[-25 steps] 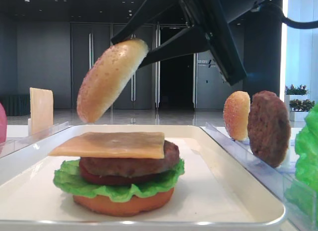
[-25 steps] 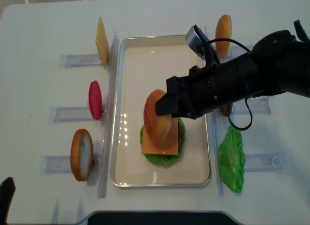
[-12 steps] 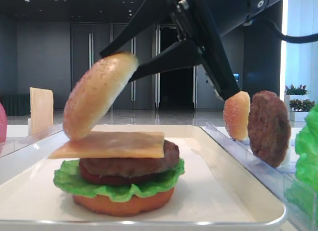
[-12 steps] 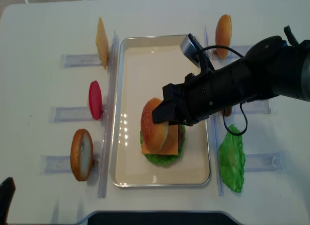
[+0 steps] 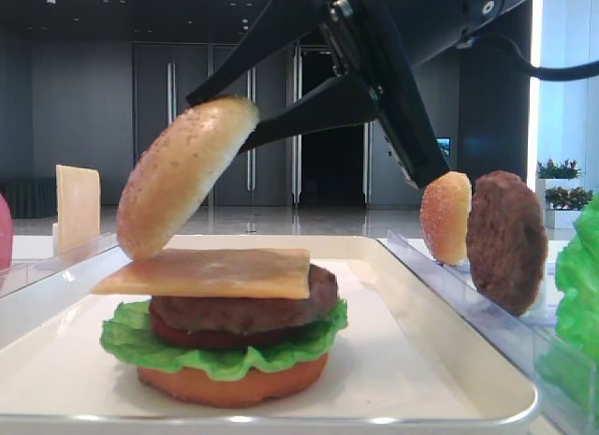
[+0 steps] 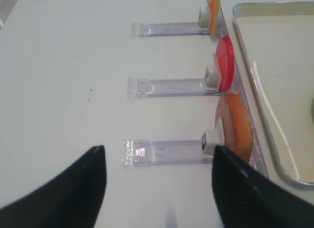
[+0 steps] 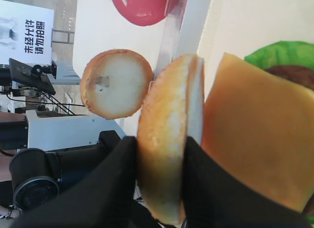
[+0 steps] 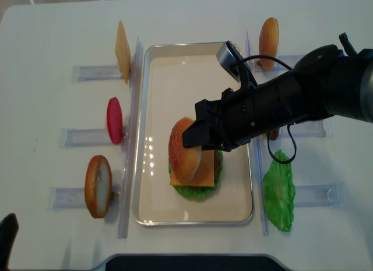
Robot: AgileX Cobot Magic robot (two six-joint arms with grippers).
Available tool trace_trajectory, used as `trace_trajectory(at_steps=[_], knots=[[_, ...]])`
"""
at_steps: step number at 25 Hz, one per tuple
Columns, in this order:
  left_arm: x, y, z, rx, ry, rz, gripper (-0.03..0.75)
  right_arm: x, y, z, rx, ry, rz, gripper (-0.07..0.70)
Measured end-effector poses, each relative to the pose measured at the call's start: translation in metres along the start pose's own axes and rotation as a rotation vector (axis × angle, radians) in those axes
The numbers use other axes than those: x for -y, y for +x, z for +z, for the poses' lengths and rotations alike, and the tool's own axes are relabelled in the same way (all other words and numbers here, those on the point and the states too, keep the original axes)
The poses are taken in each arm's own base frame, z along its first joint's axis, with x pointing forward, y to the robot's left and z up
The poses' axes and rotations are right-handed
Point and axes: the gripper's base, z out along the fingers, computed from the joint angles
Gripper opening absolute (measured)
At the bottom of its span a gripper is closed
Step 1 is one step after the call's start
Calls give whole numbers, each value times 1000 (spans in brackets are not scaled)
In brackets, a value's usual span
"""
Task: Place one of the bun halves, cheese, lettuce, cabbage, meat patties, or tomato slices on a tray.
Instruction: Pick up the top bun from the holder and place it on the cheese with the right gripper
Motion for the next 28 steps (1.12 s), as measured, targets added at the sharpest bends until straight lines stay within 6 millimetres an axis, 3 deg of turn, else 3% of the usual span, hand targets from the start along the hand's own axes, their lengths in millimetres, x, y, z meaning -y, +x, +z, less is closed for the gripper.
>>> trace_trajectory(at_steps=[28], knots=[[0,0,0,0,0,0,517,3,1,0,-14,28,-26,293]])
